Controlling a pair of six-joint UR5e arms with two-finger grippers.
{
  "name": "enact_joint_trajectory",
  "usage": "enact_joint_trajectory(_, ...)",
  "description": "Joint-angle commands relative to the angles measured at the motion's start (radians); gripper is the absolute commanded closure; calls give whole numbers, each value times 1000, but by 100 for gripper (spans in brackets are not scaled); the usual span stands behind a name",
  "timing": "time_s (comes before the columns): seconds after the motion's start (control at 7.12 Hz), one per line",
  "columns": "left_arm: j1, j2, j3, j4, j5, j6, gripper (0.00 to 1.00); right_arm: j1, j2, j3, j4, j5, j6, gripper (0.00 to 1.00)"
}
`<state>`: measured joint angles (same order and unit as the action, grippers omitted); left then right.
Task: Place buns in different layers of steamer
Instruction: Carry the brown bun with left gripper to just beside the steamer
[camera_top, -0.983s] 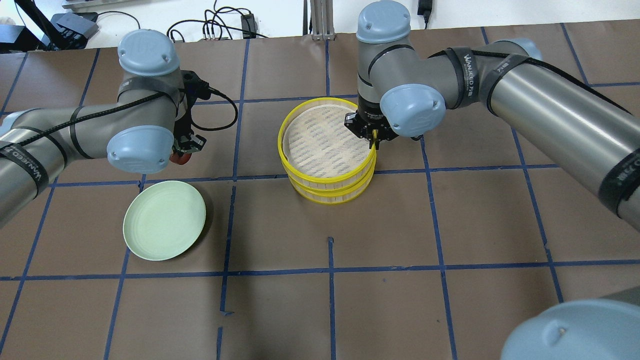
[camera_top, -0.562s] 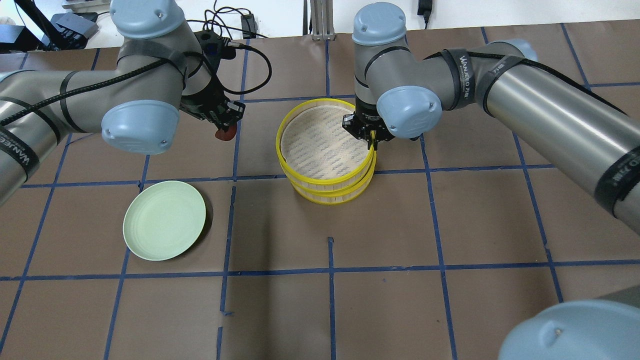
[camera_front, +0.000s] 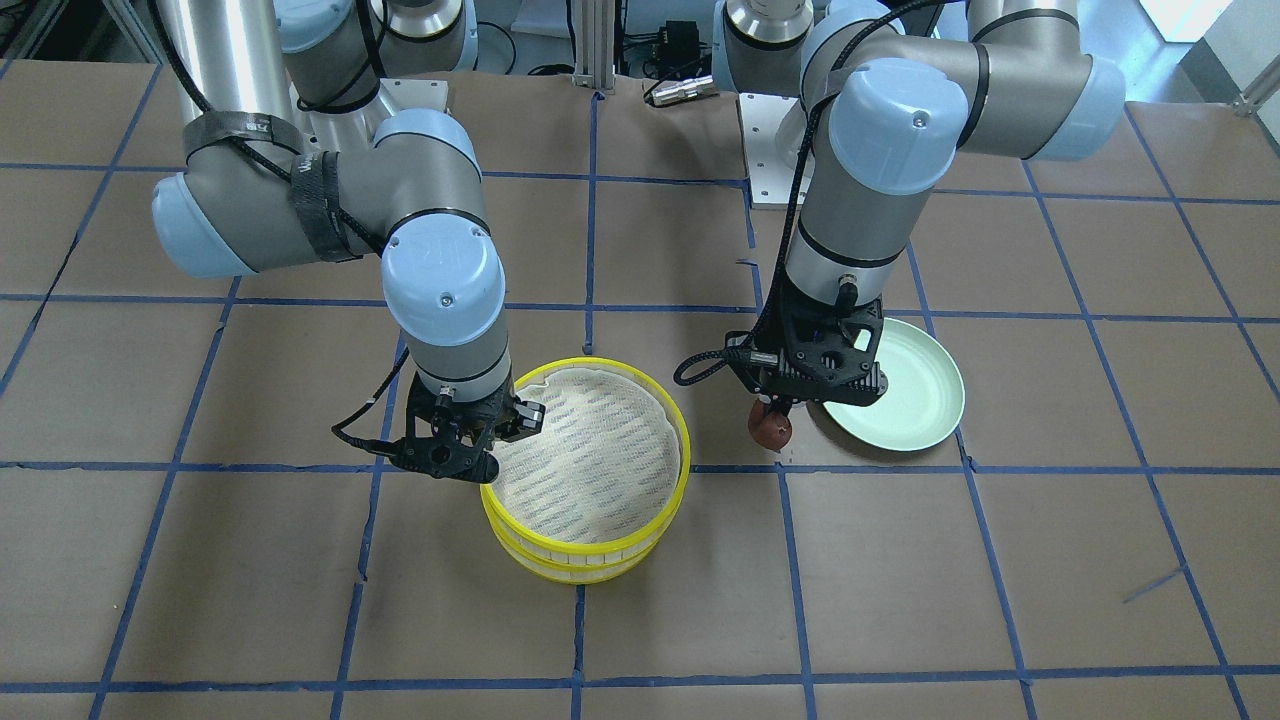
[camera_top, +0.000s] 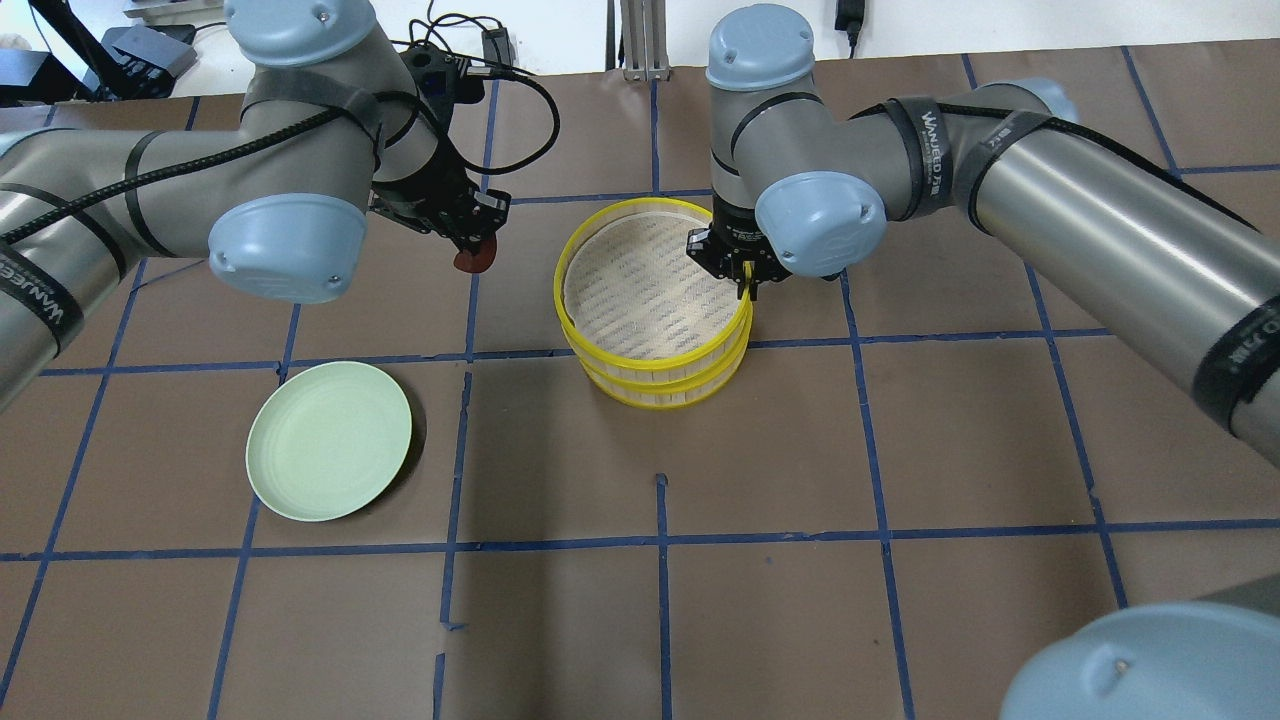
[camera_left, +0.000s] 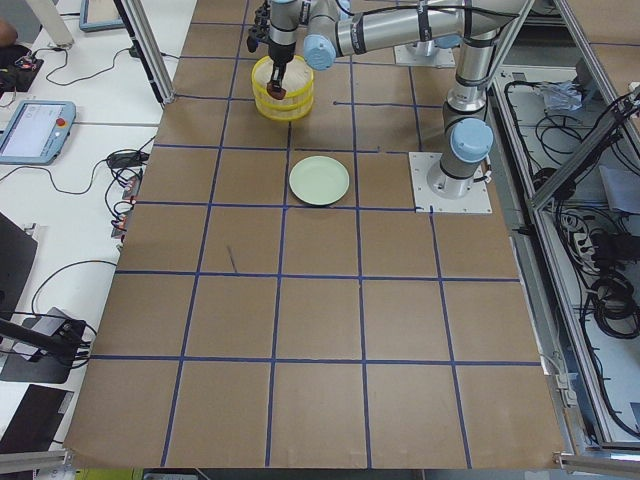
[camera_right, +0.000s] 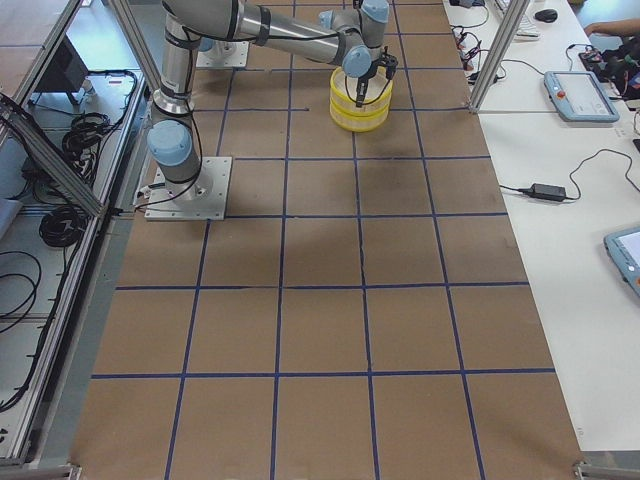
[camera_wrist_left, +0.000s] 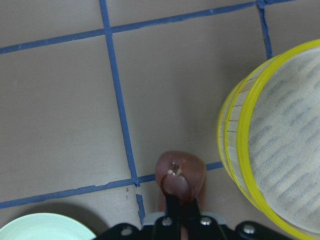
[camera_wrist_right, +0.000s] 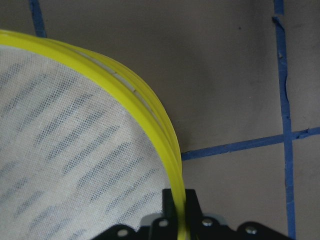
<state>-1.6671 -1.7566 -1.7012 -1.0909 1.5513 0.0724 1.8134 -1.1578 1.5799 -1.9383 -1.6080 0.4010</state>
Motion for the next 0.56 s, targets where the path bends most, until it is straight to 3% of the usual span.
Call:
enact_joint_trajectory(0.0, 0, 0, 0, 0, 1, 7, 94, -12, -5, 0, 1, -1, -17, 92)
enact_joint_trajectory(0.28, -2, -3, 0, 0, -2, 0, 94, -14, -5, 6, 2, 0, -18, 90)
enact_joint_trajectory(0.42, -25, -3, 3, 5, -37, -34, 94, -14, -5, 14, 2, 3, -11, 79)
